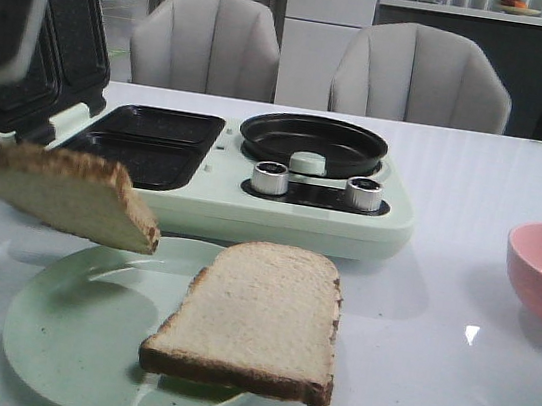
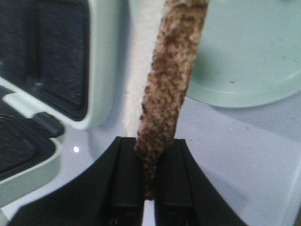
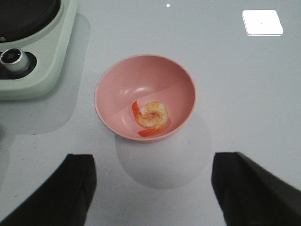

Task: Make breakfast with bread and shrimp
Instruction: 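Lower the bread slice onto the far sandwich plate, open left gripper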

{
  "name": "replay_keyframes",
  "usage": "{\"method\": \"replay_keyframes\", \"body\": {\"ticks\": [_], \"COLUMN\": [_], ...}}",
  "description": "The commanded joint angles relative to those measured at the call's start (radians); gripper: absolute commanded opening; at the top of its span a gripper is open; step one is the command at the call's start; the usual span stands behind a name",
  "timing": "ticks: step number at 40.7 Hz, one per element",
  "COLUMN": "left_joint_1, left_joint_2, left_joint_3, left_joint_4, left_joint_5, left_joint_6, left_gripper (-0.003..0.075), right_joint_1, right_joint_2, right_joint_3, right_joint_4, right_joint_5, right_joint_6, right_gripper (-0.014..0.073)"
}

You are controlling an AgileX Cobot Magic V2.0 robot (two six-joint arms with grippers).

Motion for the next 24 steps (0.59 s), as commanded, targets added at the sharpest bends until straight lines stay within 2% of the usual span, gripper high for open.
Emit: {"method": "replay_keyframes", "body": {"ticks": [1,7,13,17,24], "left_joint_1": [-0.009,0.008,0.087,0.168,0.271], "left_joint_2": [-0.083,-0.090,-0.012,0.079,0.271], "left_joint_3": [-0.069,-0.121,-0.181,-0.256,-0.425], "left_joint_4": [0.084,0.242,0.363,0.382,0.382], "left_joint_5": [-0.029,-0.132,-0.256,-0.323,-0.356], "left_joint_6": [-0.014,-0.014,-0.014,-0.014,-0.014], "left_gripper": [0.0099,0.0099,0.0099,0.0099,0.0099], "right_joint_1": [0.001,0.001,0.001,0.001,0.001], "right_joint_2": [0.007,0.007,0.007,0.007,0.007], "right_joint_3": [-0.027,-0.027,-0.027,-0.027,-0.027], "right_joint_4": [-0.010,-0.010,-0.010,-0.010,-0.010], "right_joint_5": [-0.077,-0.077,-0.077,-0.077,-0.077], "right_joint_6": [-0.006,-0.006,-0.006,-0.006,-0.006], "right_gripper": [0.0610,0.0610,0.0610,0.0610,0.0610]}}
